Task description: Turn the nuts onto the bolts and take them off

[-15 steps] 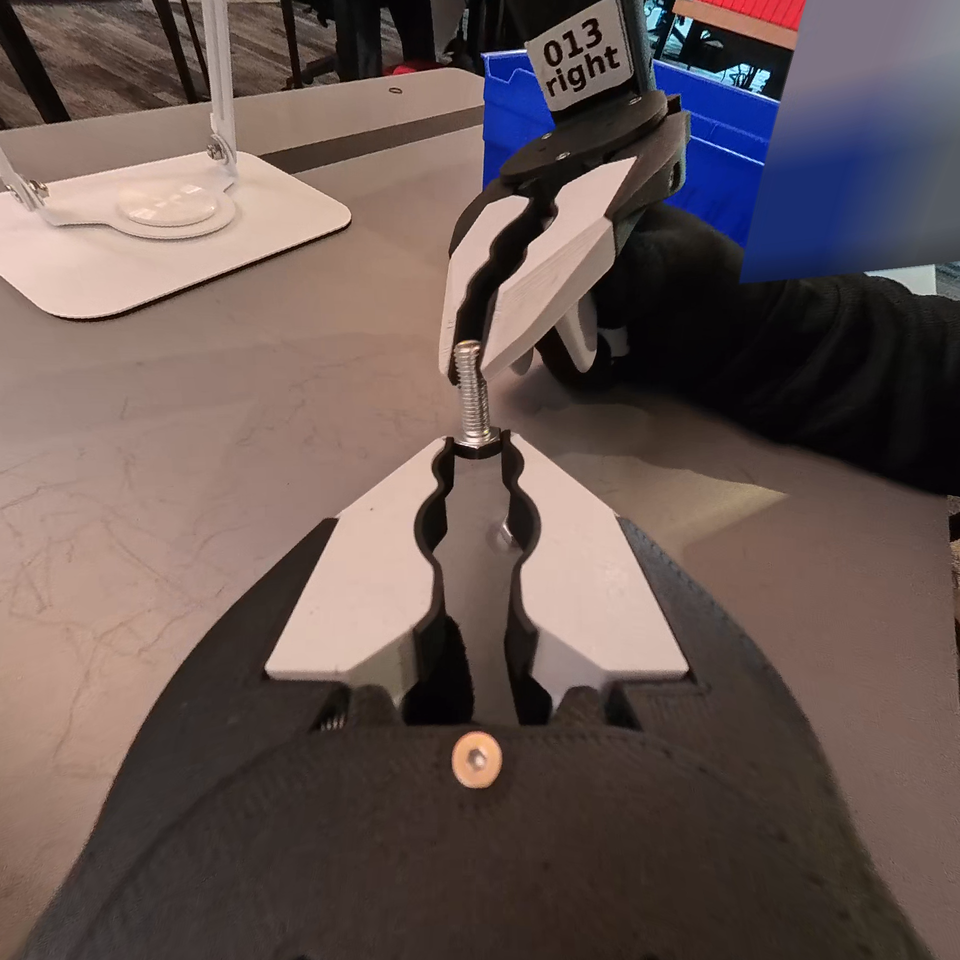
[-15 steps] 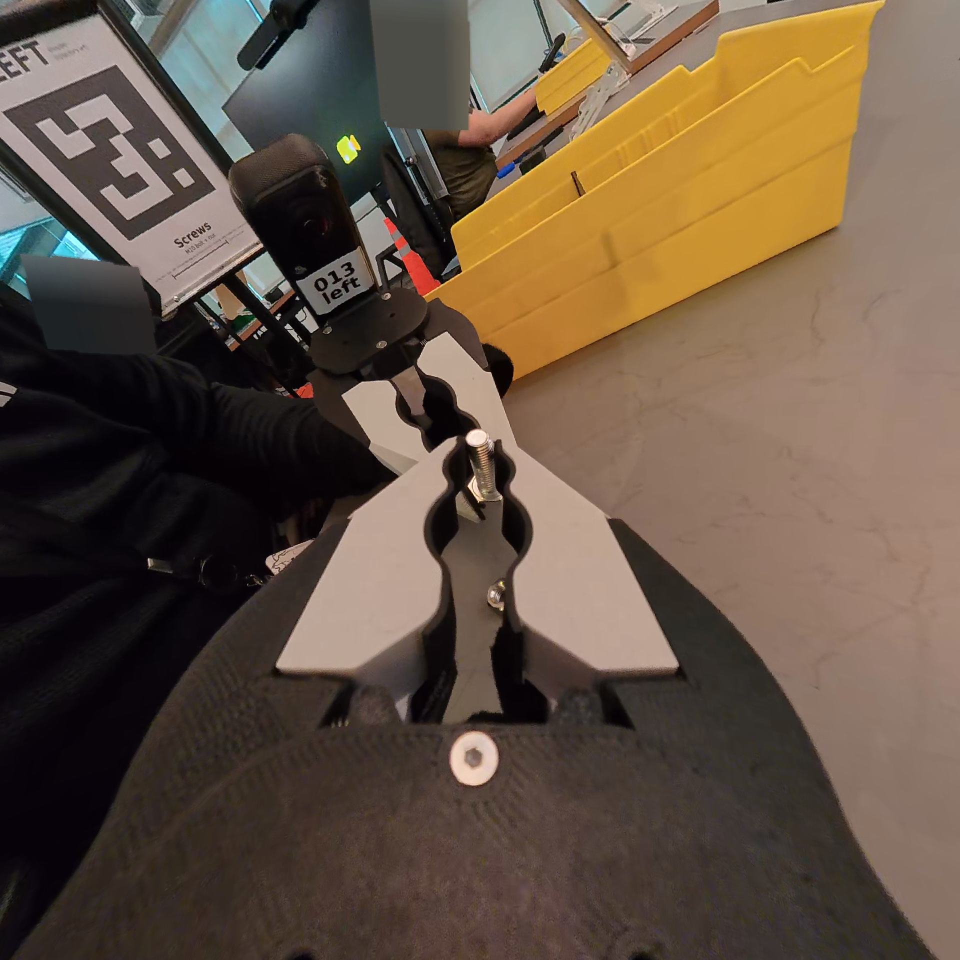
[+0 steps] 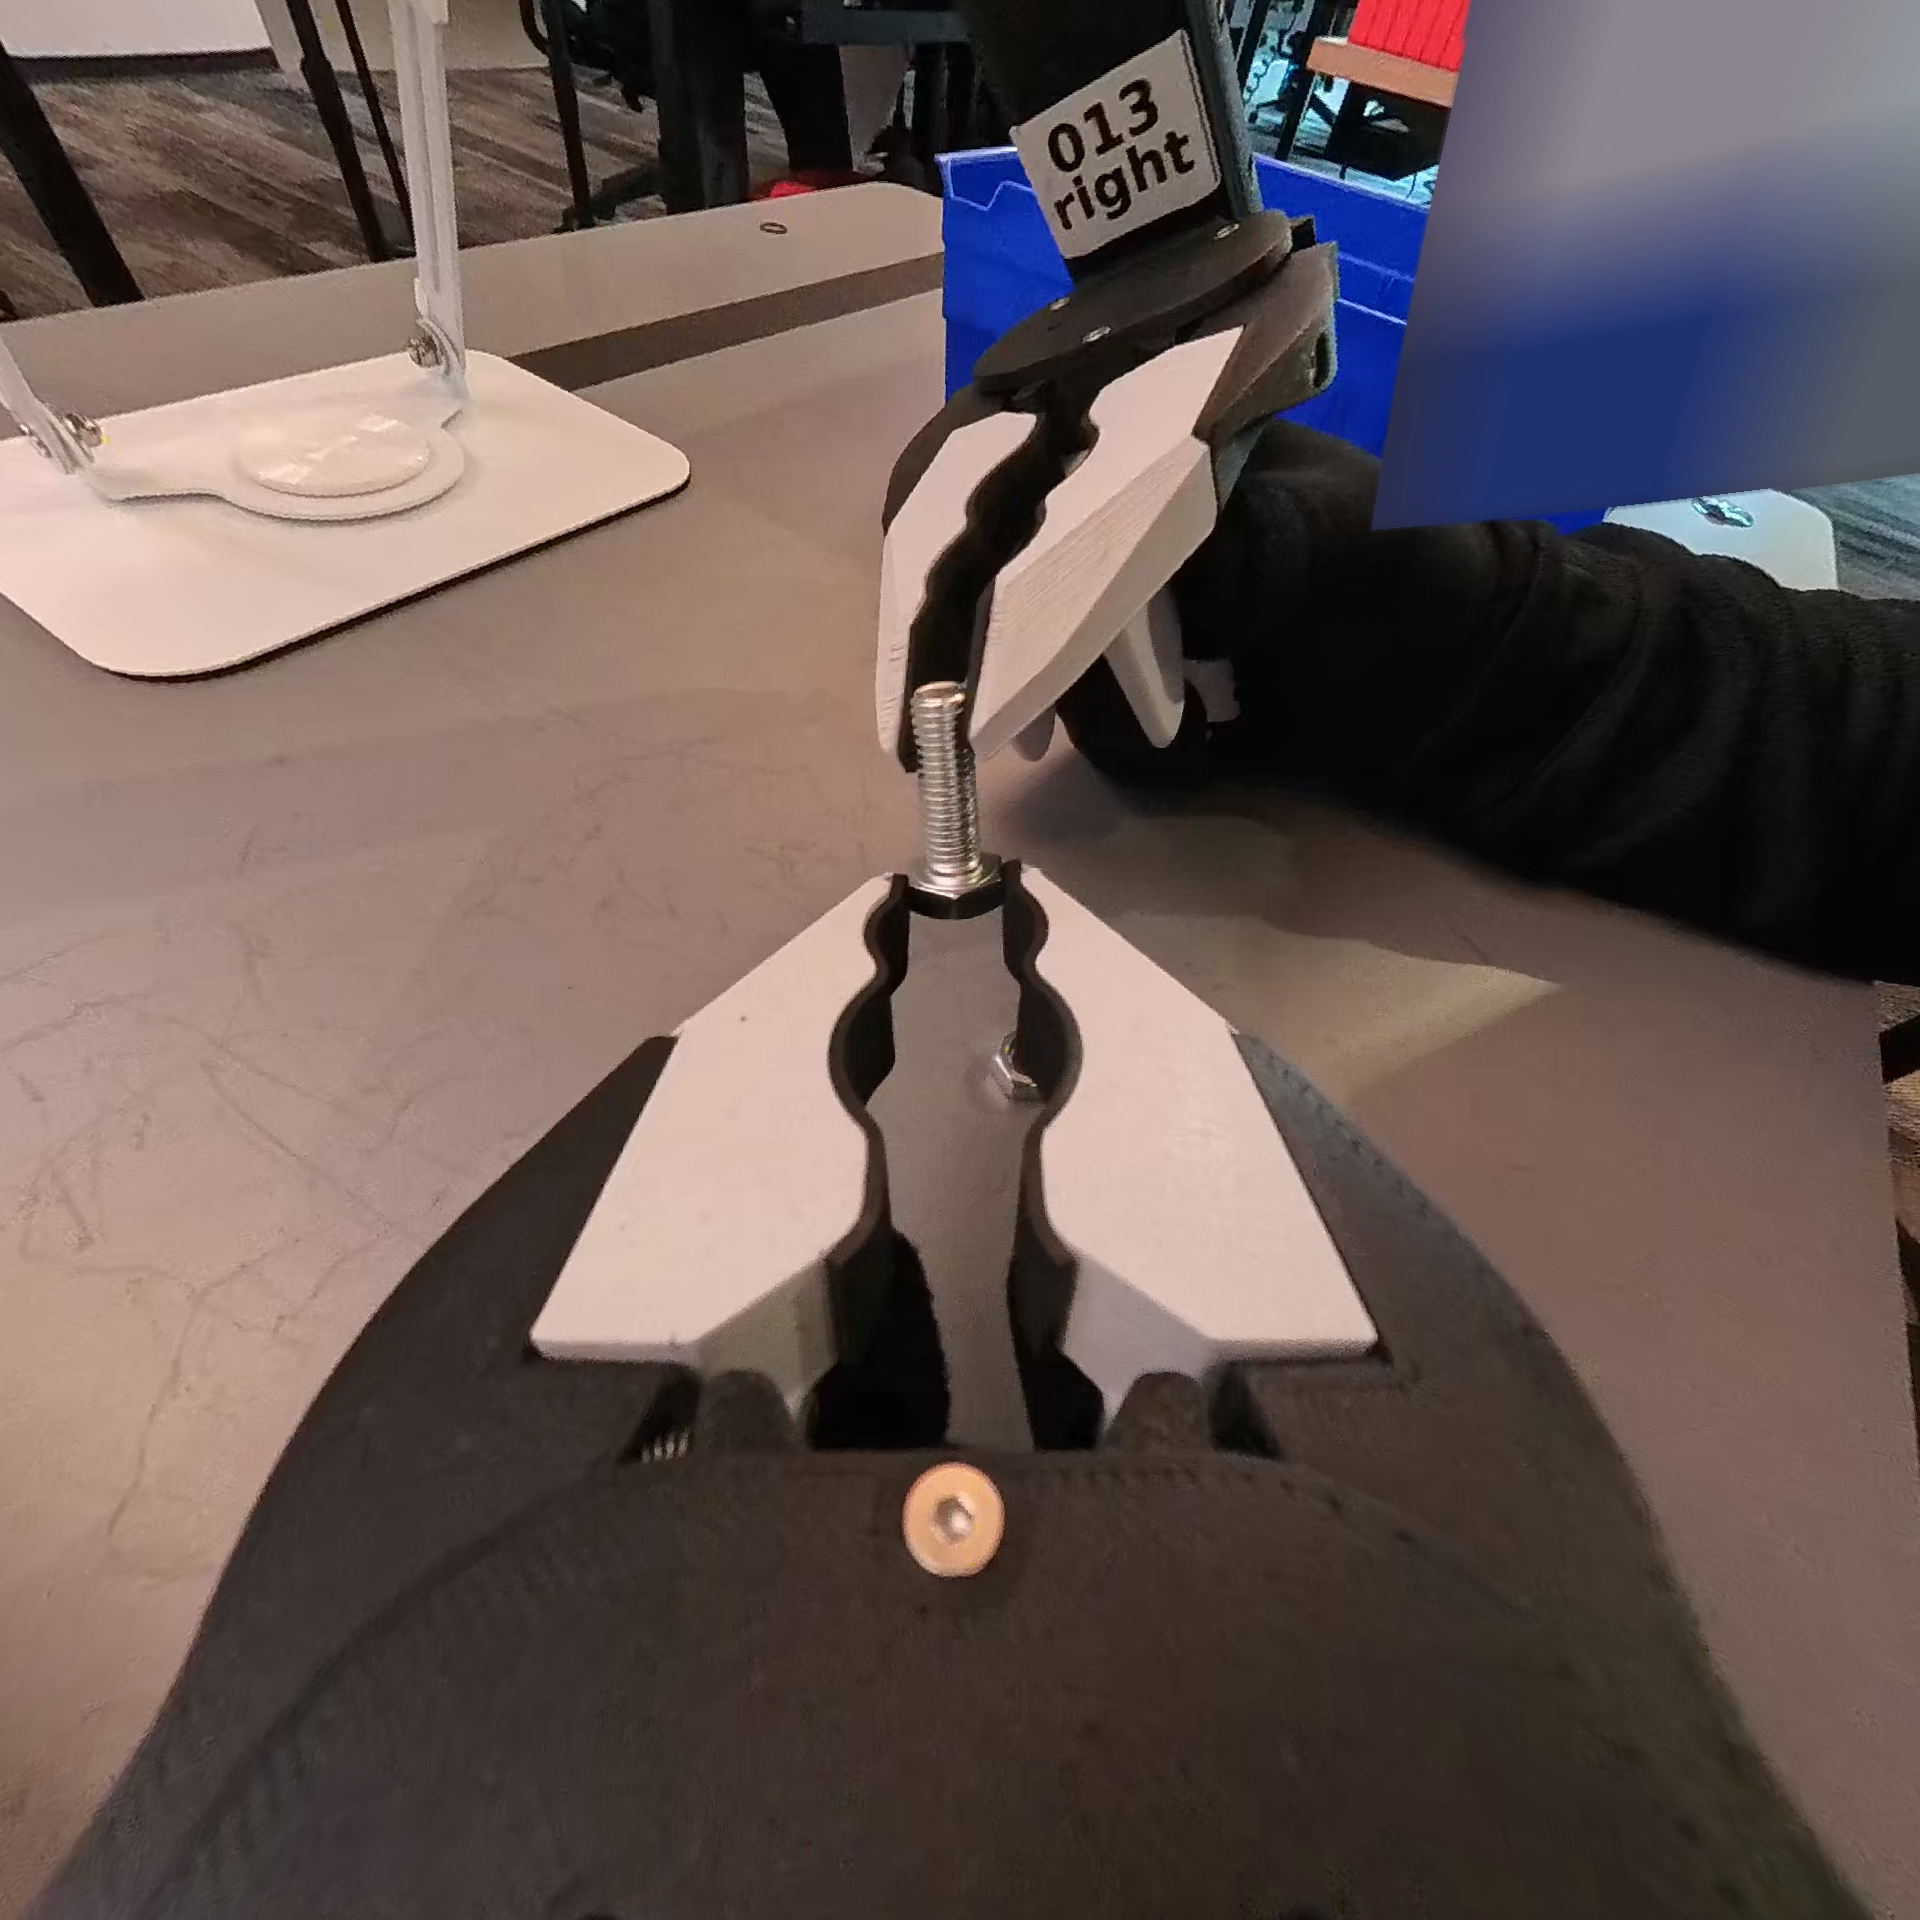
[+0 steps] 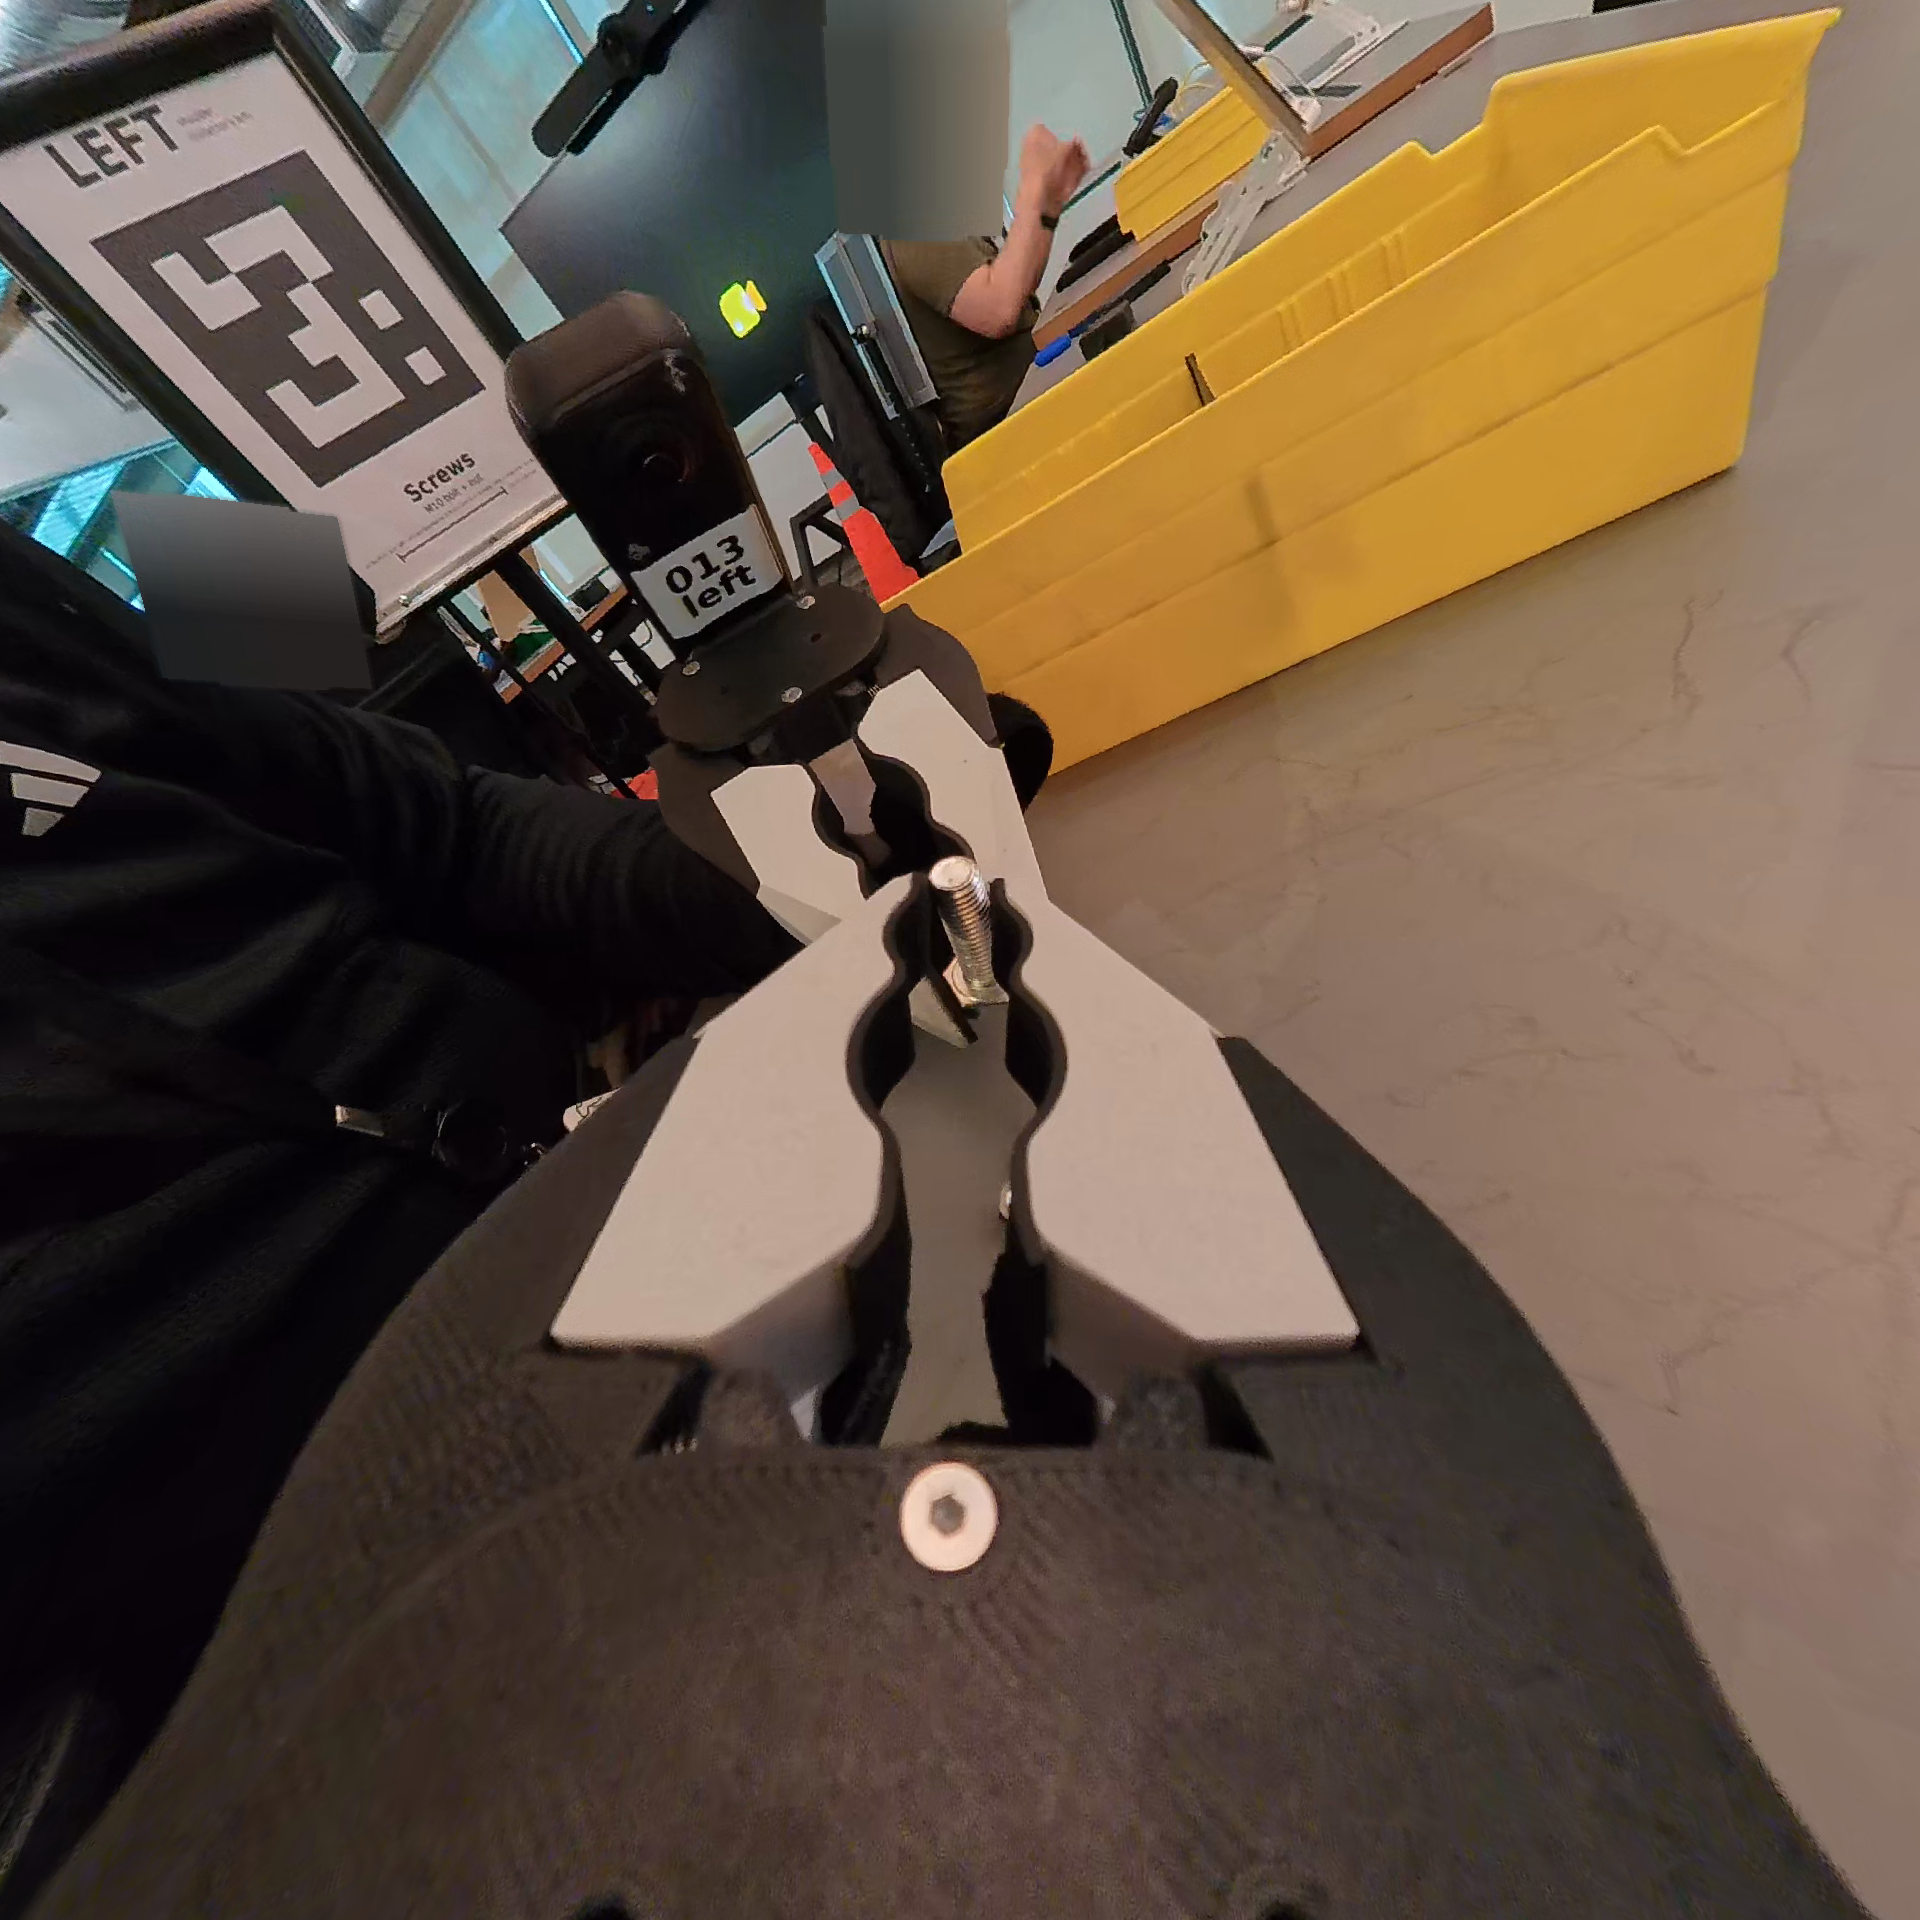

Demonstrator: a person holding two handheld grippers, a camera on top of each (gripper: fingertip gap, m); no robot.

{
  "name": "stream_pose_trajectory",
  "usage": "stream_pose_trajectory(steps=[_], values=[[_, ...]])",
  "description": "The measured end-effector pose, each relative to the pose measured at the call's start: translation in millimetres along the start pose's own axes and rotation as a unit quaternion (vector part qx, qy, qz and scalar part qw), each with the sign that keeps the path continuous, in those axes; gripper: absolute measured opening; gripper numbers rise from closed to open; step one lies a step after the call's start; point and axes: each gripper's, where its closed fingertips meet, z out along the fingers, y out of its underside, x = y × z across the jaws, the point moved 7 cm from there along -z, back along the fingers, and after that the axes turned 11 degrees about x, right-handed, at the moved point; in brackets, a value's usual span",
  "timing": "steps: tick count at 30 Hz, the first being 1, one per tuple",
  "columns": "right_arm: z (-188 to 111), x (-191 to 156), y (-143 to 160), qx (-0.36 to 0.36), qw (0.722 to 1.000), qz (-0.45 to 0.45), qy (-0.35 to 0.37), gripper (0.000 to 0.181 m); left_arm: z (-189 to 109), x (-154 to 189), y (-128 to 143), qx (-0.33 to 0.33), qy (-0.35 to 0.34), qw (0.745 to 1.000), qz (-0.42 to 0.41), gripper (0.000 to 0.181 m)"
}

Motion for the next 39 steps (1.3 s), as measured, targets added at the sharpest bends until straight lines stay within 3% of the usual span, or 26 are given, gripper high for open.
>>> stream_pose_trajectory(steps=[24, 30, 34, 39], values=[[1.0, -3.7, -1.6, 0.006, 1.0, -0.003, -0.019, 0.009, -1.3, 2.9, -1.9, 0.01, 0.0, 1.0, 0.016, 0.016], [2.9, -2.4, 1.9, -0.018, 1.0, -0.019, -0.007, 0.027, -0.3, 4.7, -1.1, 0.002, -0.021, 0.999, 0.048, 0.016], [7.1, -5.0, 6.1, -0.036, 0.999, -0.033, -0.009, 0.013, 0.6, 6.6, -0.4, -0.002, -0.022, 0.998, 0.06, 0.016], [6.9, -5.0, 5.9, -0.035, 0.999, -0.039, -0.003, 0.011, 0.7, 7.1, -0.7, 0.0, -0.021, 0.998, 0.062, 0.016]])
